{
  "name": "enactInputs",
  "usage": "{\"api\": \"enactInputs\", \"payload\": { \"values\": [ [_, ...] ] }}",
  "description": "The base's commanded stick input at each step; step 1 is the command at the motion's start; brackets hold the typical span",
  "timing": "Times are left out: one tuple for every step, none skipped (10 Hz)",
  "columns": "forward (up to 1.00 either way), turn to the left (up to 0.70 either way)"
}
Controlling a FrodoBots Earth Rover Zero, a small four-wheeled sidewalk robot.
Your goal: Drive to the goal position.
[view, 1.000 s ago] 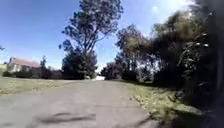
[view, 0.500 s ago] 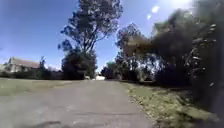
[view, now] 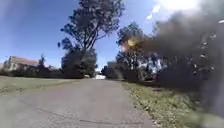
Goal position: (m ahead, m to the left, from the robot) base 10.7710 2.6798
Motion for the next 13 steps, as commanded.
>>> {"api": "enactInputs", "payload": {
  "values": [
    [0.70, 0.00],
    [0.70, 0.00],
    [0.70, 0.00],
    [0.70, 0.00],
    [0.70, 0.00],
    [0.70, 0.00],
    [0.70, 0.00],
    [0.70, 0.00],
    [0.70, 0.00],
    [0.70, 0.00],
    [0.70, 0.00],
    [0.70, 0.00],
    [0.47, 0.00]
  ]
}}
